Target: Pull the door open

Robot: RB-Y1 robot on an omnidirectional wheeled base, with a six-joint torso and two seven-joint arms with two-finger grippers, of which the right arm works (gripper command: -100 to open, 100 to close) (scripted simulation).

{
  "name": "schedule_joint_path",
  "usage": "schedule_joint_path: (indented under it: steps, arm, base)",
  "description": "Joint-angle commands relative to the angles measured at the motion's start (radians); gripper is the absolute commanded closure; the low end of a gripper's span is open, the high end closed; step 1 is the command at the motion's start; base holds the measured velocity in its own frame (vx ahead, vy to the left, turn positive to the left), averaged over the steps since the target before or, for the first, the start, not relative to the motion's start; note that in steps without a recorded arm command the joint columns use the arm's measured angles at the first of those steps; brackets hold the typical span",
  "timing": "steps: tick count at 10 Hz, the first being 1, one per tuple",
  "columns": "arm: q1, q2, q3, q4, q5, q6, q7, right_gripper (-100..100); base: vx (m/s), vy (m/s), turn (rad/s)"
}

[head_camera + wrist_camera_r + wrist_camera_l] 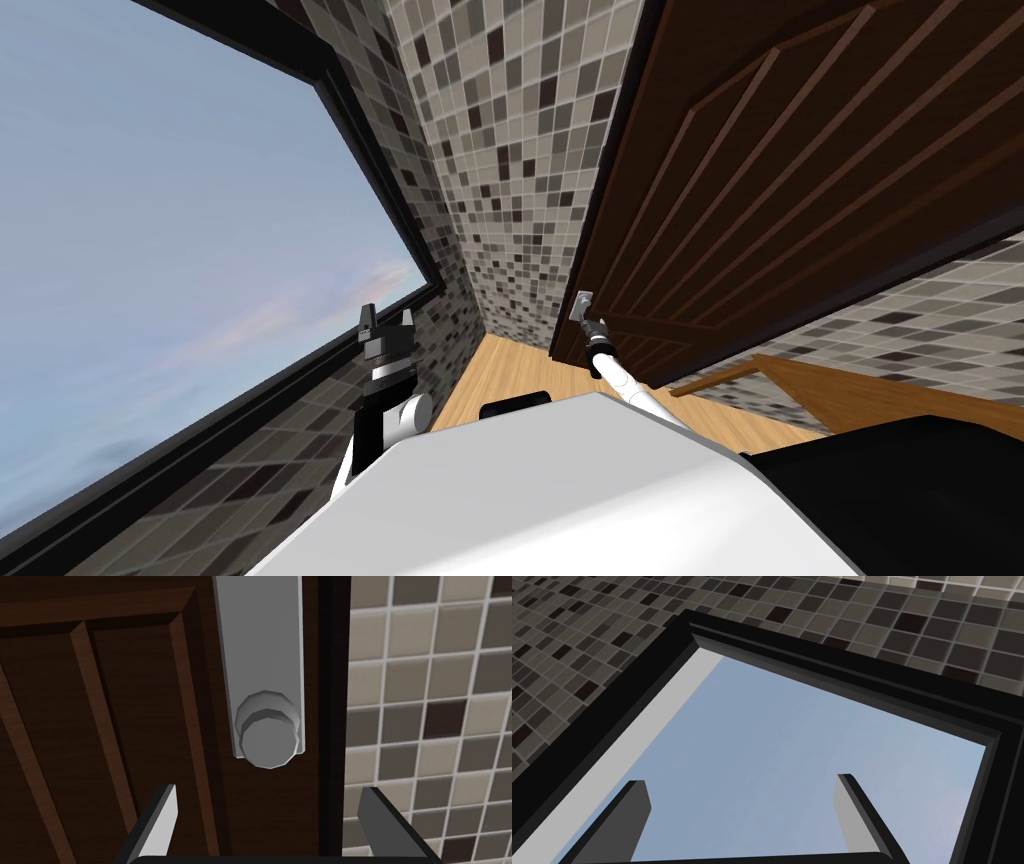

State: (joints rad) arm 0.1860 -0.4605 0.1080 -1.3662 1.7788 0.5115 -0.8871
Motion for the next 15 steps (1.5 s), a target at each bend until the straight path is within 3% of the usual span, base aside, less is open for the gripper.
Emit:
schedule_joint_path:
  steps: [1, 3, 11, 12, 13, 15]
  arm:
    - [0.017, -0.013, 0.010, -0.012, 0.049, 0.022, -0.004, -100]
    - [0.032, -0.025, 0.019, -0.024, 0.088, 0.041, -0.006, -100]
    - [-0.013, -0.025, -0.003, 0.019, 0.043, 0.035, 0.018, -100]
    - [-0.007, -0.024, -0.002, 0.013, 0.046, 0.035, 0.017, -100]
    - [-0.007, -0.024, -0.002, 0.013, 0.046, 0.035, 0.017, 100]
    - [-0.007, -0.024, -0.002, 0.013, 0.046, 0.035, 0.017, 100]
  base:
    - [-0.070, 0.041, -0.012]
    - [-0.061, 0.051, -0.016]
    - [0.145, -0.081, 0.040]
    - [0.075, -0.037, 0.013]
    - [-0.008, 0.003, -0.004]
    - [-0.026, 0.013, 0.000]
